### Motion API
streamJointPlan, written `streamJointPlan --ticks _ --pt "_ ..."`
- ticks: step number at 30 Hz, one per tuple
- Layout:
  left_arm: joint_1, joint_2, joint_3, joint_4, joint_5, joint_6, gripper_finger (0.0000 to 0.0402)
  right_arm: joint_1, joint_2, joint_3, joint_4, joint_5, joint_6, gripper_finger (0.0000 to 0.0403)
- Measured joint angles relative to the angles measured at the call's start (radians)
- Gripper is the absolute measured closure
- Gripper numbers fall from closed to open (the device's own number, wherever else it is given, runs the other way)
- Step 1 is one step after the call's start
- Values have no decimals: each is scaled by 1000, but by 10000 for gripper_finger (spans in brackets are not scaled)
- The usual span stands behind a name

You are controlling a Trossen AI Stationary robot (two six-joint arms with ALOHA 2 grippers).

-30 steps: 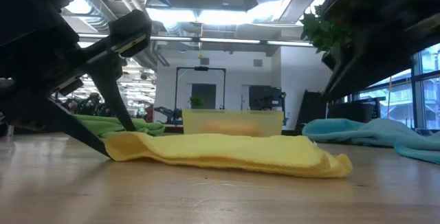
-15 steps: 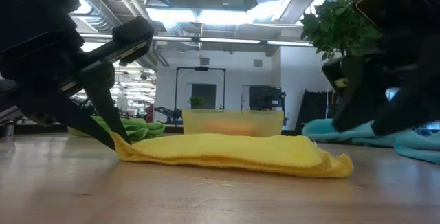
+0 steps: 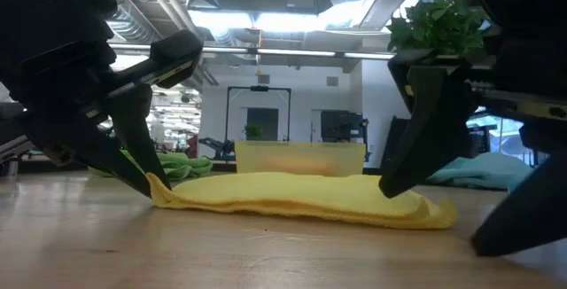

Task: Fold microfiber towels
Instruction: Fold the yellow microfiber cloth

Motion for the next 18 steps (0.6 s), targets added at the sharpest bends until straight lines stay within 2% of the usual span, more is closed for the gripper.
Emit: streamJointPlan --ticks 11,18 --pt "0 0 0 -1 10 -7 401 13 1 25 -149 82 2 237" --pt "0 0 0 -1 13 -6 401 13 3 22 -162 114 -4 270"
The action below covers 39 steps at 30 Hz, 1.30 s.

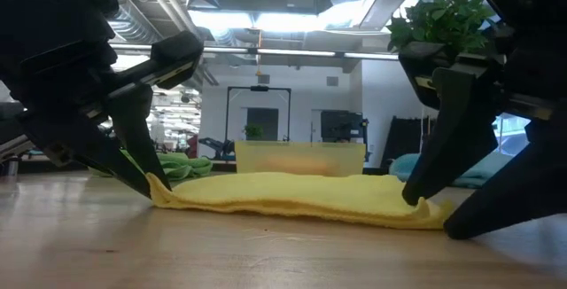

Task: Fold microfiber towels
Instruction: Fold the yellow microfiber cloth

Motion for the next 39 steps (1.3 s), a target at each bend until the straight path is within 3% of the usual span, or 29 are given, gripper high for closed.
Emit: streamJointPlan --ticks 12,18,26,39 --pt "-1 0 0 9 4 -63 401 0 1 -4 -18 43 4 394" --pt "-29 0 30 5 11 -189 401 8 -42 -10 -50 47 57 398" --pt "-93 0 173 -75 14 -308 402 60 -95 -8 -40 28 131 401" --pt "-123 -6 254 -125 148 -385 401 114 -99 126 -28 24 79 402"
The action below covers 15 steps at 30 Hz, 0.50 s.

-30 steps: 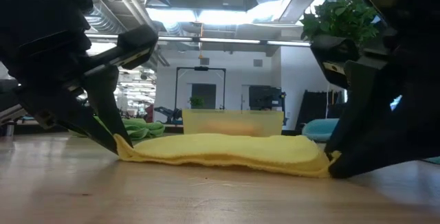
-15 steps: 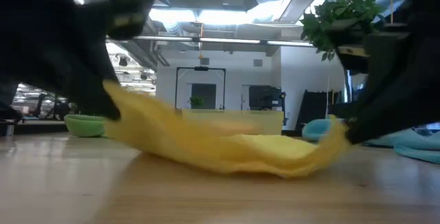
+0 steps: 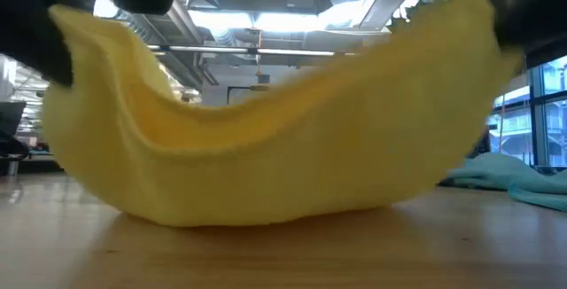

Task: Fold microfiber towels
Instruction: Fold the yellow microfiber cloth

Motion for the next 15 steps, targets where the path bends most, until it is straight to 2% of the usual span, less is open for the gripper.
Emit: streamJointPlan --ticks 5,9,11,15 --pt "0 -32 -6 -12 -2 -3 401 -23 -2 12 -7 0 28 402" --pt "1 -96 -87 22 -16 -34 401 -54 -5 -22 -6 2 63 403" --pt "1 -134 -162 114 -17 -55 401 -56 -13 -55 33 3 62 403" --pt "-6 -170 -328 402 -15 -85 401 -55 -19 -153 215 -3 72 403"
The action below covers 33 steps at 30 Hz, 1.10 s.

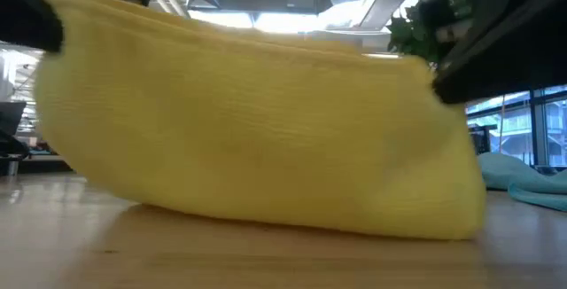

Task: Fold microfiber towels
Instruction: Fold the yellow microfiber cloth

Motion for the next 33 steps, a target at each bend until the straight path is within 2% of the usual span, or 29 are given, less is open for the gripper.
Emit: streamJointPlan --ticks 4,13,18,24,33 --pt "13 0 -68 125 6 -16 401 -14 -1 -78 140 4 12 403" --pt "121 -72 -76 64 32 16 401 -72 -102 -170 216 105 11 403" --pt "205 -179 -182 88 65 30 401 -117 -142 -257 223 143 91 403" --pt "336 -256 -327 162 125 -30 401 -209 -142 -345 314 142 157 403" --pt "478 -248 -369 163 140 -51 401 -334 -142 -362 339 55 190 403"
